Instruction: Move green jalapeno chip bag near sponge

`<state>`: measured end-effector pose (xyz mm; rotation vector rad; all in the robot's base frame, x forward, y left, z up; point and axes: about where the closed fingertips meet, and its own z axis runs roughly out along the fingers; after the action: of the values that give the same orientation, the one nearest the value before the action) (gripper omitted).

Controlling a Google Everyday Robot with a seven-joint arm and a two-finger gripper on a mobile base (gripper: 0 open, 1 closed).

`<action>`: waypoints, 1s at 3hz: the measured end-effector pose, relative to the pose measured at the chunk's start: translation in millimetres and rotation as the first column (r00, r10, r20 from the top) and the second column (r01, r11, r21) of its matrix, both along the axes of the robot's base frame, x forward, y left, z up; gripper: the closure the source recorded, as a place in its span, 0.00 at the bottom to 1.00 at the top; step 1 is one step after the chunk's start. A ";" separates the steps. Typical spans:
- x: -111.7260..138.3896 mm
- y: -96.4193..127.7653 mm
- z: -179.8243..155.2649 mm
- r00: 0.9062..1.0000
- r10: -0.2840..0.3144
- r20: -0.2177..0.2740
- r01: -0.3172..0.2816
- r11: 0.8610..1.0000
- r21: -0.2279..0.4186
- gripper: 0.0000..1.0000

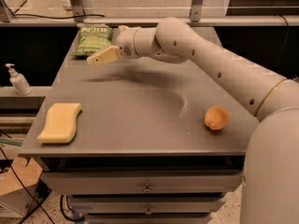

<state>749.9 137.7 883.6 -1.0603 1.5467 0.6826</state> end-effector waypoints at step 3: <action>30.2 29.5 -27.5 0.999 -0.039 -0.008 0.039 0.999 -0.003 0.00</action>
Offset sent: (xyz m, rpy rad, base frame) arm 0.0350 0.0251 -0.0321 -0.0111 0.0116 -0.0539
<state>780.1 167.2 856.1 -1.0278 1.5714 0.6585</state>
